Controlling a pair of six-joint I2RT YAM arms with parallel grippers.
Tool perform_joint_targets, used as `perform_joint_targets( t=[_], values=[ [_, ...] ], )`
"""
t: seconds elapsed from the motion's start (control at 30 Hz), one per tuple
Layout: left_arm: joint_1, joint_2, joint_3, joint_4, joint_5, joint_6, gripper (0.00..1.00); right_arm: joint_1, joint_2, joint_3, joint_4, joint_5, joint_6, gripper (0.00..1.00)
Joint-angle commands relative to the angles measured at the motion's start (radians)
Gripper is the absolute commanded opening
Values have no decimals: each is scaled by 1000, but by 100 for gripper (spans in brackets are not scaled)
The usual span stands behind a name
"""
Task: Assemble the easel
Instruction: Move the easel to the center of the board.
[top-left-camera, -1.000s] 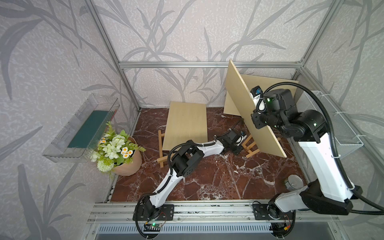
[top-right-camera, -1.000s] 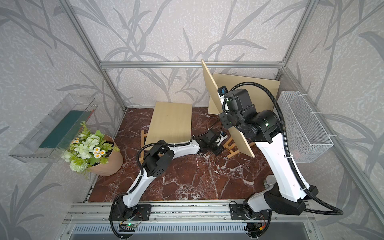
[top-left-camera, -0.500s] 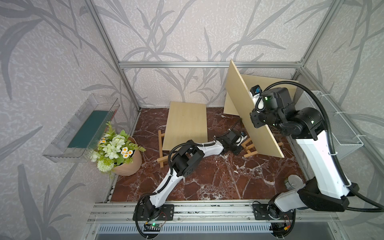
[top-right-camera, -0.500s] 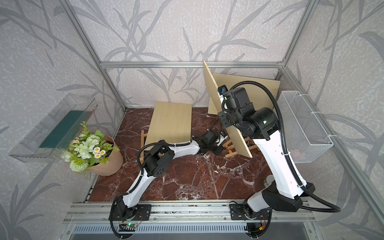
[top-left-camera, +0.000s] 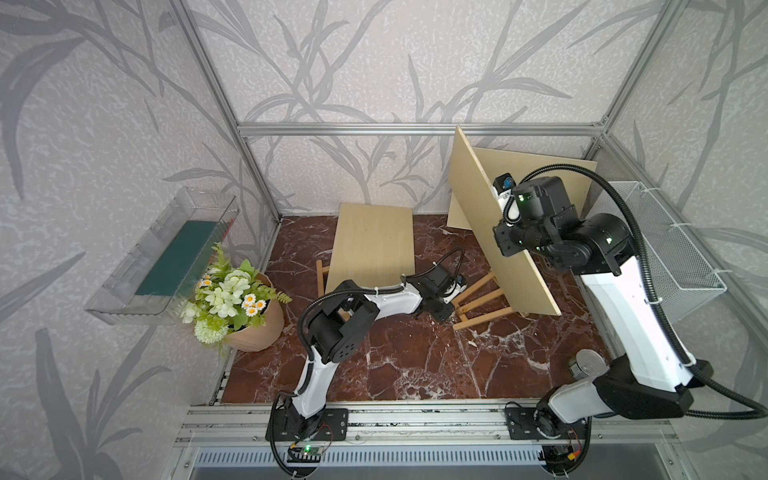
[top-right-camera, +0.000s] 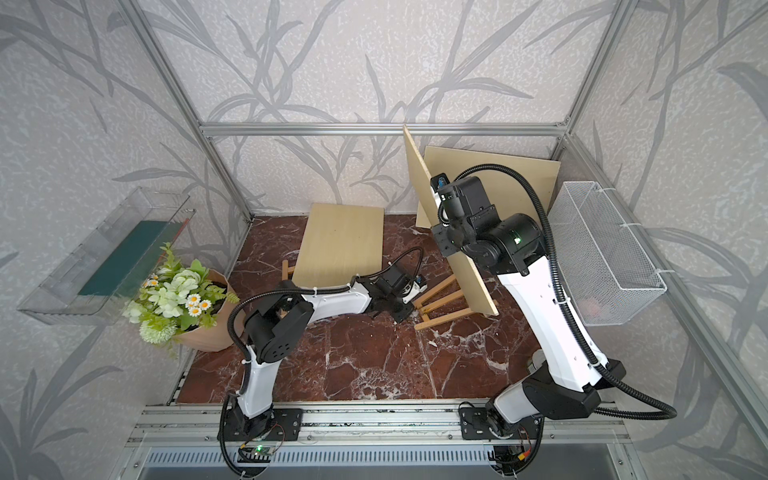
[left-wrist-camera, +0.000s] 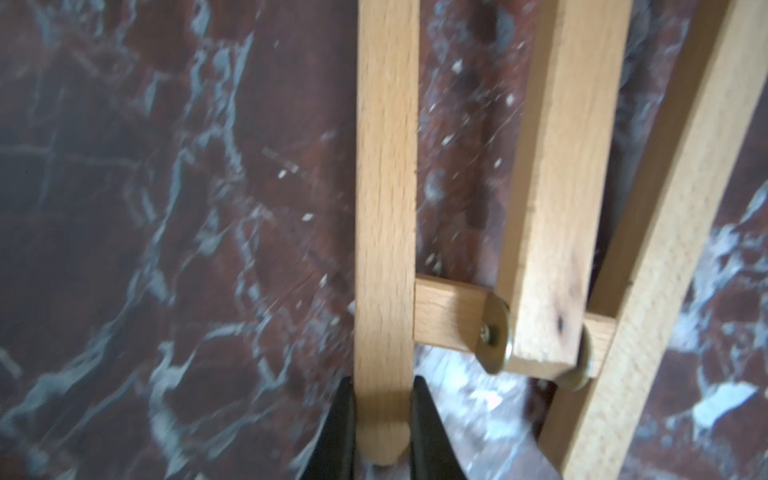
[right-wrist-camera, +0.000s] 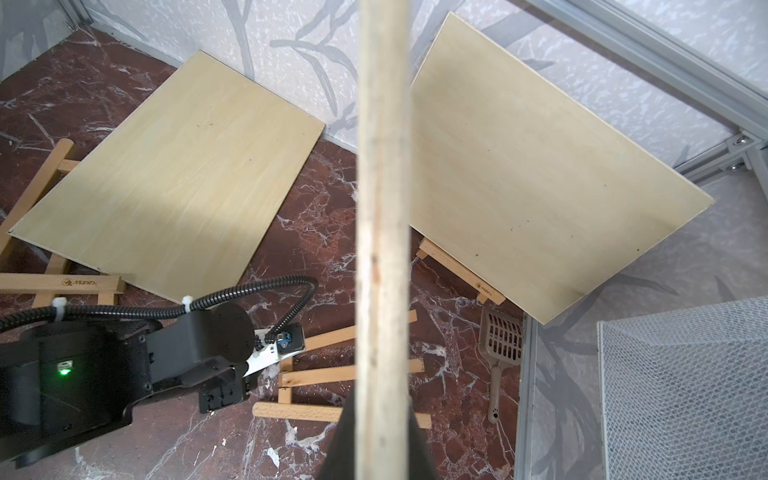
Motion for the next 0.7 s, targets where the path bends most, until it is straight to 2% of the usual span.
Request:
perform_joint_targets(
  t=[0.0,0.07,0.1,0.17,0.27,0.4,0.53,0.67],
  values=[
    [42,-28,-35,-194,-61,42,30,-10,-1,34,208,11,-9,0],
    [47,-64,-11,-234,-64,55,63,-15,18,48,203,-1,-15,0],
    [46,-80,3,-257,-65,65,71,-19,25,57,196,-6,-17,0],
    [45,-128,29,-307,-57,63,77,-35,42,80,179,-20,-10,0],
    [40,-209,17,-323,57,78,77,-54,55,86,174,-55,-4,0],
    [-1,-229,37,-257,105,71,71,-71,80,92,155,-85,2,0],
    [-39,-141,120,-190,111,62,63,-143,126,200,76,-126,41,0],
    [-68,-36,231,-198,116,66,53,-185,140,281,38,-97,50,0]
  ],
)
